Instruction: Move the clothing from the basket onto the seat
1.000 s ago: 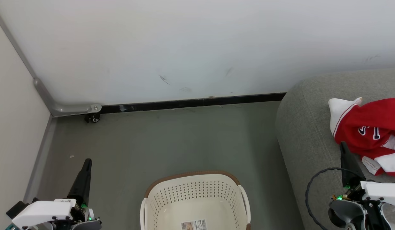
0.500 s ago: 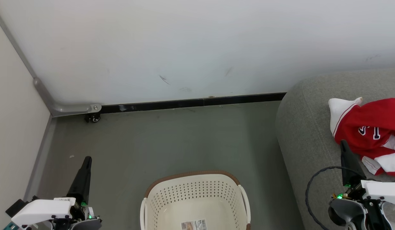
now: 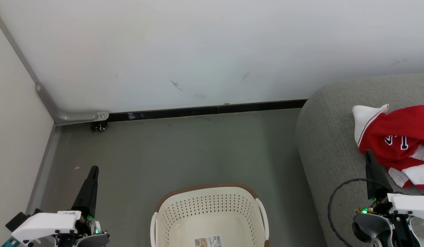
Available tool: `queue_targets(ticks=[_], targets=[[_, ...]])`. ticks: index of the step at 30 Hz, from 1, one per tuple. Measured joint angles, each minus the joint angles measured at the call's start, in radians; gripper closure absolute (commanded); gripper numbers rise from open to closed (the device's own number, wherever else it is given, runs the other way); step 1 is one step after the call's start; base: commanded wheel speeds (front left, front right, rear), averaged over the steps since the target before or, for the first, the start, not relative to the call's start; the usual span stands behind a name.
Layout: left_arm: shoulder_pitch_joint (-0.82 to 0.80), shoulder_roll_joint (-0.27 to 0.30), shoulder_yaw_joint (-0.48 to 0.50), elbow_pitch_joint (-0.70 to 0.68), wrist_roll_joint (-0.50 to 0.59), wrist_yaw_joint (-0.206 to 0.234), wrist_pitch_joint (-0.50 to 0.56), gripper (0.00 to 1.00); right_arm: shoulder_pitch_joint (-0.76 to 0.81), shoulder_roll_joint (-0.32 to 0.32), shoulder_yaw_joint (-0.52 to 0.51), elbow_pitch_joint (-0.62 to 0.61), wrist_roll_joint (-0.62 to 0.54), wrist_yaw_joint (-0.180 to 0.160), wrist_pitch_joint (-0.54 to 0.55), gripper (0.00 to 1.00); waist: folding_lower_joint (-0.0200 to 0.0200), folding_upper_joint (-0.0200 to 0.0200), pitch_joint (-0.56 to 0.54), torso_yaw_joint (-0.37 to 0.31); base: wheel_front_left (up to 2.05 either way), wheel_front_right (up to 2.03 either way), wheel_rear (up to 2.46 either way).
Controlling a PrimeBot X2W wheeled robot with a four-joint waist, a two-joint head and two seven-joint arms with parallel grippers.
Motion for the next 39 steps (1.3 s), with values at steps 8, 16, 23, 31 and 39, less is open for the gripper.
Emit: queue_targets(ticks=[8,16,23,31,39], targets=[[0.000,0.000,-0.002,-0.007,0.000,0.000,0.000,1.00,0.000,0.000,0.001,-0.001,0.000,0.000,0.000,1.00,0.0000,0.0000,0.000,0.000,0.00,0.00,0.00],[0.001,0.000,-0.003,-0.012,0.000,0.009,-0.007,1.00,0.000,0.000,0.002,-0.002,0.000,0.000,0.000,1.00,0.0000,0.0000,0.000,0.000,0.00,0.00,0.00],[0.001,0.000,-0.004,-0.017,0.000,0.009,-0.008,1.00,0.001,0.000,0.002,-0.002,0.000,0.000,0.000,1.00,-0.0001,0.0000,0.001,0.000,0.00,0.00,0.00],[0.002,0.000,-0.006,-0.022,0.000,0.010,-0.008,1.00,0.001,0.000,0.003,-0.003,0.007,0.000,0.000,1.00,-0.0001,0.0000,0.001,0.000,0.00,0.00,0.00],[0.003,0.000,-0.007,-0.029,0.000,0.011,-0.008,1.00,0.001,0.000,0.004,-0.003,0.007,0.000,0.000,1.00,-0.0001,0.0000,0.001,0.000,0.00,0.00,0.00]])
